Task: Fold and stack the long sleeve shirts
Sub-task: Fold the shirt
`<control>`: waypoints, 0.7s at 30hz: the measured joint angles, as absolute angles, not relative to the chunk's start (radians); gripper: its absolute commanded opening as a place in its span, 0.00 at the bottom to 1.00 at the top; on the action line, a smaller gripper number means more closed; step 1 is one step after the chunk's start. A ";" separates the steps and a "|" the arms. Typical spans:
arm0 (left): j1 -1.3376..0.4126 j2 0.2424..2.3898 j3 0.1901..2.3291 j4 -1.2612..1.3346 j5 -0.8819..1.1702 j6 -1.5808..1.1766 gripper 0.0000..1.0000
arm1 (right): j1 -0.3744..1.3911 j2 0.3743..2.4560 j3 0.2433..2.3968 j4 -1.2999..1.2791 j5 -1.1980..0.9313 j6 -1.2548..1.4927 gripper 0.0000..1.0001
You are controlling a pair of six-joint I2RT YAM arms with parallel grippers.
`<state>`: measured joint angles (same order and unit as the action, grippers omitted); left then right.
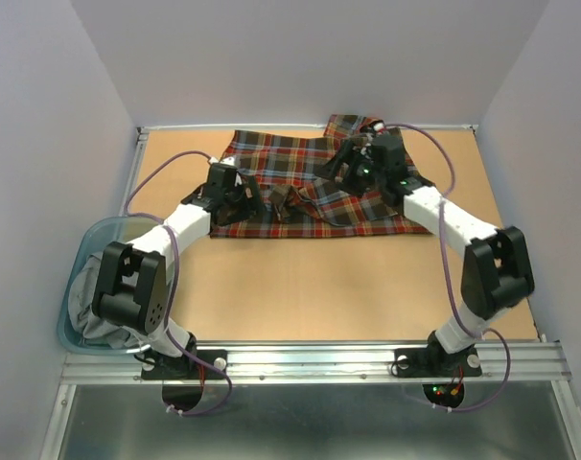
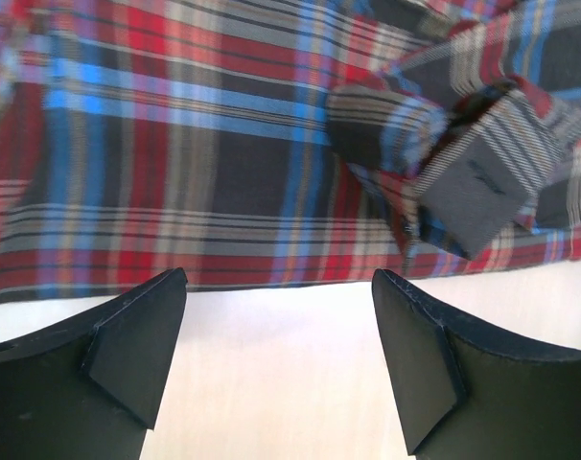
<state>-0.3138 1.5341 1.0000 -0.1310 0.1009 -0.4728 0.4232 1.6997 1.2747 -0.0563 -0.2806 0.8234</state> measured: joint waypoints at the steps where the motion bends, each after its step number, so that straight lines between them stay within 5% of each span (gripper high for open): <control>1: -0.333 1.550 1.013 -0.131 0.103 -0.473 0.88 | 0.402 1.670 1.251 -0.058 -0.279 0.811 0.84; 7: -0.431 1.601 1.075 -0.104 0.103 -0.468 0.87 | 0.241 1.486 1.090 -0.084 -0.241 0.722 0.84; 15: -0.523 1.646 1.131 -0.052 -0.029 -0.401 0.78 | 0.244 1.413 0.967 -0.135 -0.239 0.677 0.84; 19: -0.545 1.726 1.176 -0.040 -0.111 -0.352 0.67 | 0.243 1.378 0.948 -0.159 -0.236 0.661 0.84; 21: -0.549 1.754 1.184 -0.041 -0.133 -0.334 0.53 | 0.241 1.358 0.948 -0.159 -0.233 0.651 0.84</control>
